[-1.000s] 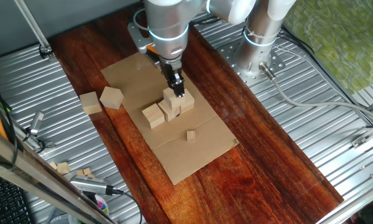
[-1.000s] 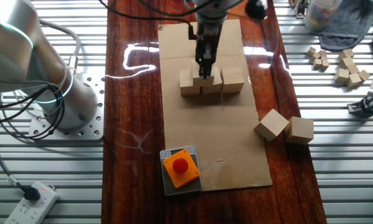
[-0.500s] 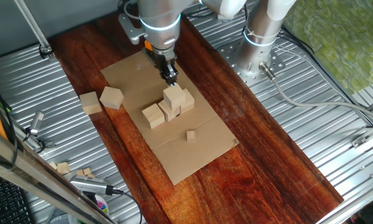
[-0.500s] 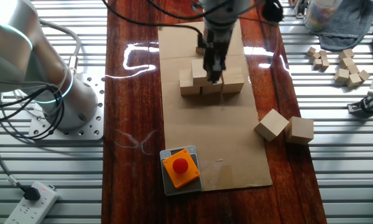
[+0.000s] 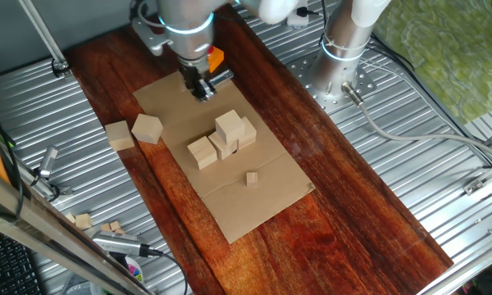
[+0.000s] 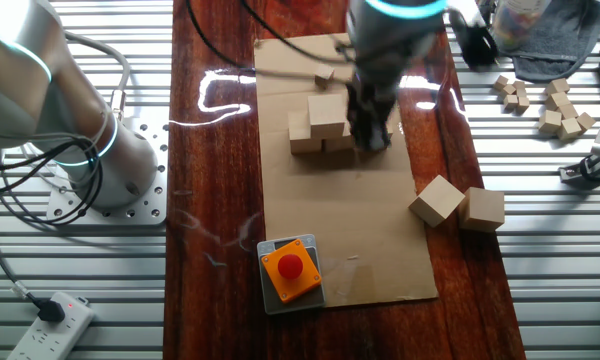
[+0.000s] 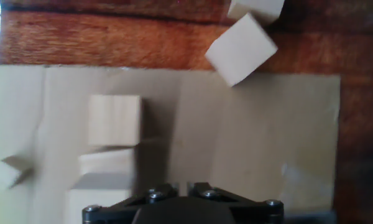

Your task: Stack the blocks into a pyramid shape

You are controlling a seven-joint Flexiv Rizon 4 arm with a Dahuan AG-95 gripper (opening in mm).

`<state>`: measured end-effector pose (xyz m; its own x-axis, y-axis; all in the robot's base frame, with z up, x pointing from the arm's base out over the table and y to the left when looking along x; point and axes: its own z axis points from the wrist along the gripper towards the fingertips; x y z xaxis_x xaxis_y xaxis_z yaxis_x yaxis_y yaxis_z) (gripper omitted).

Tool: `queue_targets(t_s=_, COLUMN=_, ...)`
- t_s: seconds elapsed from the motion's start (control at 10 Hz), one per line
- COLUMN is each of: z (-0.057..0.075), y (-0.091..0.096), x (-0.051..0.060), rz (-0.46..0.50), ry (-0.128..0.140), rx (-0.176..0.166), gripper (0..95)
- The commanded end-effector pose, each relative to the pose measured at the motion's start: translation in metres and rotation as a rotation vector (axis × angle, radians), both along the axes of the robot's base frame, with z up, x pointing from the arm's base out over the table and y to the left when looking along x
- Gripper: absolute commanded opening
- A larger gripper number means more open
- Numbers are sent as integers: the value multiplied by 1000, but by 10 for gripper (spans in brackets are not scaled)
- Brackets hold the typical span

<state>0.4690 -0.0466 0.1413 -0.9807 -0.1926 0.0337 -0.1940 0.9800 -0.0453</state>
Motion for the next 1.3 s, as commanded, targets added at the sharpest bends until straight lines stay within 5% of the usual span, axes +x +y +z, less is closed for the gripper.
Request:
queue_targets(t_s=0.1, z=-20, y=-11, x=11, rz=17, ry=13, rx=26, gripper=0)
queue_targets(t_s=0.3, z=-24, y=-12, x=12, rz=45, ry=27, rx=41, gripper=0)
queue_targets(t_s=0.9, z=-24, y=-12, x=12, rz=151, ry=13, rx=60, gripper=0)
queue_targets(t_s=1.3, z=-24, y=-12, x=12, rz=130, ry=35, rx=53, gripper=0)
